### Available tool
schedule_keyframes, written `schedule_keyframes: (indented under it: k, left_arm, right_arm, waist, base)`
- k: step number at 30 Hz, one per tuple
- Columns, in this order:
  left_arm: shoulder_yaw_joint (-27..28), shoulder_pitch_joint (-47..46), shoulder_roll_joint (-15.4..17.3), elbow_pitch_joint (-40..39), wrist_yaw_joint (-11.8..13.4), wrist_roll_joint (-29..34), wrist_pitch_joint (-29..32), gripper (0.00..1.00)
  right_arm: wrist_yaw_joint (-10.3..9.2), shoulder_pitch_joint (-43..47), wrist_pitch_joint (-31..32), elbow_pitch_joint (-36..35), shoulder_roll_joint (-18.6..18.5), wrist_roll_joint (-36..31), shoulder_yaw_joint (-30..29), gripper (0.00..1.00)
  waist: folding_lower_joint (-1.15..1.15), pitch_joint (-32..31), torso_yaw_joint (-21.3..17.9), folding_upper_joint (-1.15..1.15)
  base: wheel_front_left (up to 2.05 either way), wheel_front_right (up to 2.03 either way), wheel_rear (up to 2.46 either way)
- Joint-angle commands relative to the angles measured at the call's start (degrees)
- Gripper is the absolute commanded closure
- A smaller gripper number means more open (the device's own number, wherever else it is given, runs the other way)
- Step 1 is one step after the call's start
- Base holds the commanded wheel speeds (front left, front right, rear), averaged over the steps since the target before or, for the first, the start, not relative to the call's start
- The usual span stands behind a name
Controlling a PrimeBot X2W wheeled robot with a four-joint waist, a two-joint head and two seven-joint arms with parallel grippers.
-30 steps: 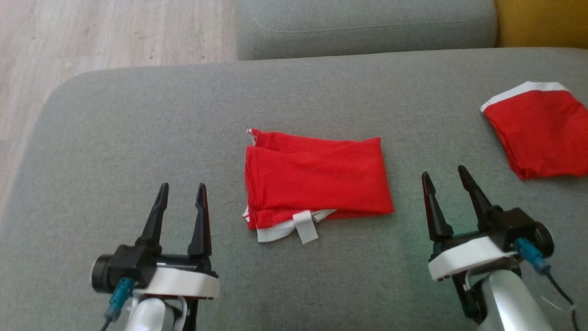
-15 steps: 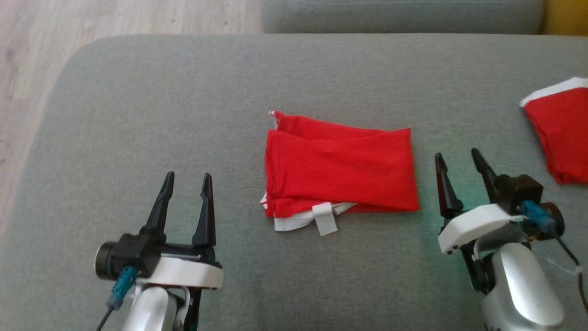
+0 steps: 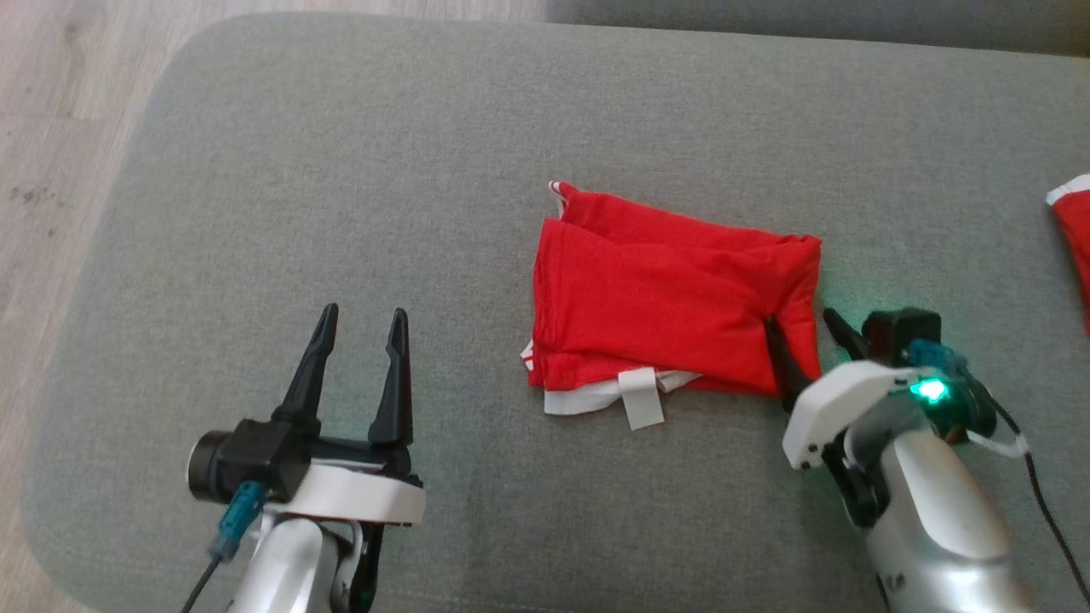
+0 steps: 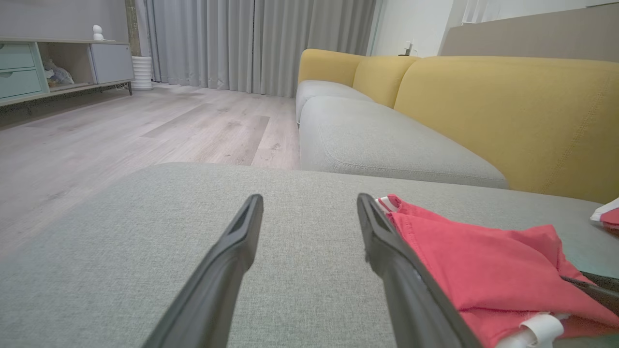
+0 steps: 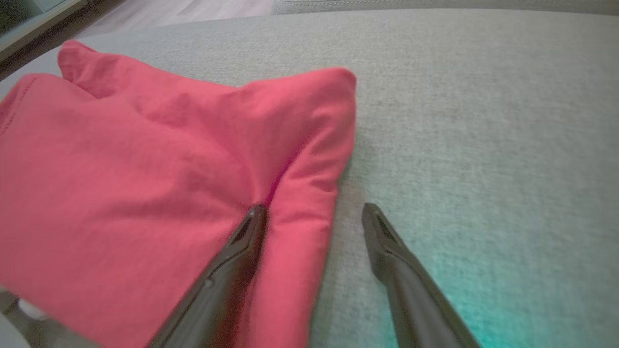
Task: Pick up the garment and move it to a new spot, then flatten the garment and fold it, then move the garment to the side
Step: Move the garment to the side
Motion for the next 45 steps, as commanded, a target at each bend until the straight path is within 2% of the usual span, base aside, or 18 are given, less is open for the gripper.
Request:
schedule_keyframes:
  k: [1,5,6,7,13,17,23,27,34,39,42,45]
  left_arm:
    - [1.25,-2.31,0.09,-1.64,0.21,-0.13,-0.54,0.0]
    - [1.06,-2.71,0.09,-1.74,0.52,-0.35,-0.54,0.0]
    - [1.01,-2.79,0.09,-1.71,0.59,-0.36,-0.54,0.0]
    - [0.98,-2.86,0.09,-1.66,0.64,-0.36,-0.54,0.0]
    - [1.11,-2.86,0.09,-1.45,0.85,-0.21,-0.54,0.0]
    - [0.87,-2.41,0.09,-1.52,0.7,-0.09,-0.54,0.0]
    - [-0.52,-1.8,0.08,-1.47,0.71,-0.25,-0.54,0.0]
    - [-1.11,-1.85,0.08,-1.68,1.07,-0.36,-0.54,0.0]
    - [-1.11,-3.38,0.08,-2.27,0.86,0.04,-0.54,0.0]
    - [-1.1,-4.86,0.08,-2.25,0.5,0.14,-0.54,0.0]
    - [-1.06,-5.78,0.08,-2.11,0.2,0.14,-0.54,0.0]
    - [-1.07,-6.25,0.08,-2.09,0.1,0.08,-0.54,0.0]
  right_arm:
    - [0.2,-1.35,0.77,-0.07,0.1,0.0,2.05,0.0]
    - [0.2,-2.82,2.24,2.88,0.1,-0.06,3.95,0.0]
    - [0.2,-3.16,2.57,3.5,0.1,0.23,4.52,0.52]
    - [0.2,-3.47,2.63,4.0,0.1,0.42,4.95,1.0]
    - [0.2,-4.92,-0.03,5.21,0.1,-0.36,6.05,1.0]
    - [0.2,-5.29,-3.0,3.9,-0.15,-4.12,5.24,1.0]
    - [0.2,-4.94,-4.43,-0.62,-4.1,-8.95,5.71,1.0]
    - [0.2,-5.61,-2.74,-4.51,-9.36,-9.87,7.59,1.0]
    - [0.2,-11.24,1.1,-8.15,-23.18,-9.67,11.03,1.0]
    - [0.2,-16.61,2.02,-5.2,-31.78,-9.26,10.65,1.0]
    - [0.2,-19.49,2.88,-1.69,-35.12,-10.09,9.21,1.0]
    - [0.2,-20.97,3.23,1.2,-36.82,-10.67,7.79,1.0]
  waist:
    - [0.0,0.25,0.16,0.0]
    - [0.0,0.6,0.25,0.0]
    - [0.0,0.6,0.2,0.0]
    - [0.0,0.55,0.11,0.0]
    - [0.0,-0.9,-1.41,0.0]
    - [0.0,-2.43,-3.11,0.0]
    - [0.0,-4.62,-6.33,0.0]
    - [0.0,-4.73,-8.58,0.0]
    - [0.0,-1.22,-9.97,0.0]
    - [0.0,2.14,-9.2,0.0]
    - [0.0,3.88,-8.51,0.0]
    - [0.0,4.81,-8.06,0.0]
  base:
    - [0.0,0.0,0.0]
    - [0.0,0.0,0.0]
    - [0.0,0.0,0.0]
    - [0.0,0.0,0.0]
    - [0.0,0.0,0.0]
    - [0.0,0.0,0.0]
    - [0.0,0.0,0.0]
    - [0.0,0.0,0.0]
    - [0.0,0.0,0.0]
    - [0.0,0.0,0.0]
    - [0.0,0.0,0.0]
    - [0.0,0.0,0.0]
